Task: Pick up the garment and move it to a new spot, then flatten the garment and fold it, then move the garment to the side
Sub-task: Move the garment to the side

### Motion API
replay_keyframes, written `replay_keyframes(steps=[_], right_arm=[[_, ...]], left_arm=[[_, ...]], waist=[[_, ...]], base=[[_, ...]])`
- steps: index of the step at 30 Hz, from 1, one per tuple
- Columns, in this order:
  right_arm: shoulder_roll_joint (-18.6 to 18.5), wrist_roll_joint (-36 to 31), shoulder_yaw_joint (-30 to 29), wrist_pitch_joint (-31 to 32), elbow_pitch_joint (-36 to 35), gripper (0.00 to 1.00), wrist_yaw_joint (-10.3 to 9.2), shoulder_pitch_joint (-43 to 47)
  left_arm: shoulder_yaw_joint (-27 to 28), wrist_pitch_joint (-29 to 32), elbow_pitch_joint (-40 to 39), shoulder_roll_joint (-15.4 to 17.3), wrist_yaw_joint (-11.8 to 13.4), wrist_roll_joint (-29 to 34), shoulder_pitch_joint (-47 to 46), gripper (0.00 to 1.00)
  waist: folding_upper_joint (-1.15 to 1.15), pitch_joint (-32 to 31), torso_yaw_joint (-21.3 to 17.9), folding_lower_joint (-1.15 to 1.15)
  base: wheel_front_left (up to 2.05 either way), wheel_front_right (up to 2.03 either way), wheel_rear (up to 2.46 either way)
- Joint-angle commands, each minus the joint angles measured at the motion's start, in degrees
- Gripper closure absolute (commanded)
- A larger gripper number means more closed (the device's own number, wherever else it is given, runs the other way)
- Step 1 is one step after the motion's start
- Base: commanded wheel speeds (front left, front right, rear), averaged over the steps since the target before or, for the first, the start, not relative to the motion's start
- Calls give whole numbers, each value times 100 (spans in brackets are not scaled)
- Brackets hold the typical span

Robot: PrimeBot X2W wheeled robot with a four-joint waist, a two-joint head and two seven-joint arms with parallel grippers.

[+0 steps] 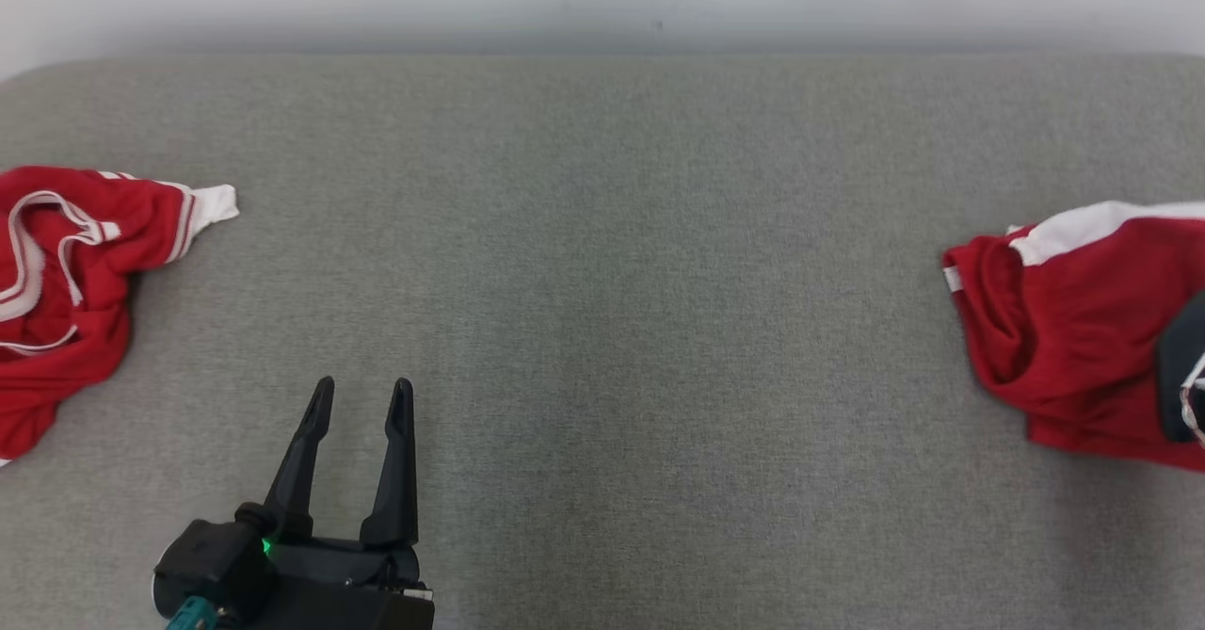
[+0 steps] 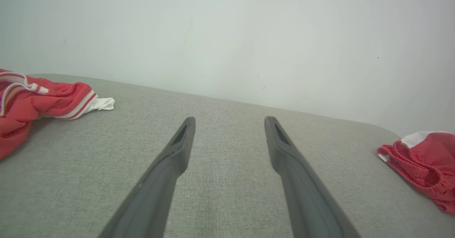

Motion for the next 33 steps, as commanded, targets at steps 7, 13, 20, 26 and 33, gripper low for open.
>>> replay_keyframes(steps=[7,13,20,26,33], right_arm=[[-737,-359,-166,-1057,384,100,-15,-260],[-900,-841,-692,-1791,850,100,-15,-341],[-846,-1074,-716,-2227,866,100,-15,-154],[-714,-1263,-813,-2338,893,0,-15,-250],[-522,-1455,-1030,-2909,961,0,-15,-290]], left_arm=[[-70,18,-220,137,-15,-49,-226,0],[-137,28,-248,167,-19,-95,-292,0],[-168,3,-161,133,-21,-134,-218,0],[-186,-4,-134,107,-21,-134,-196,0],[-131,-13,-128,79,-3,-135,-131,0]], waist=[[-1,631,-269,0],[-1,813,-175,0],[-1,728,-115,0],[-1,577,-90,0],[-1,292,-120,0]], base=[[0,0,0],[0,0,0],[0,0,0],[0,0,0],[0,0,0]])
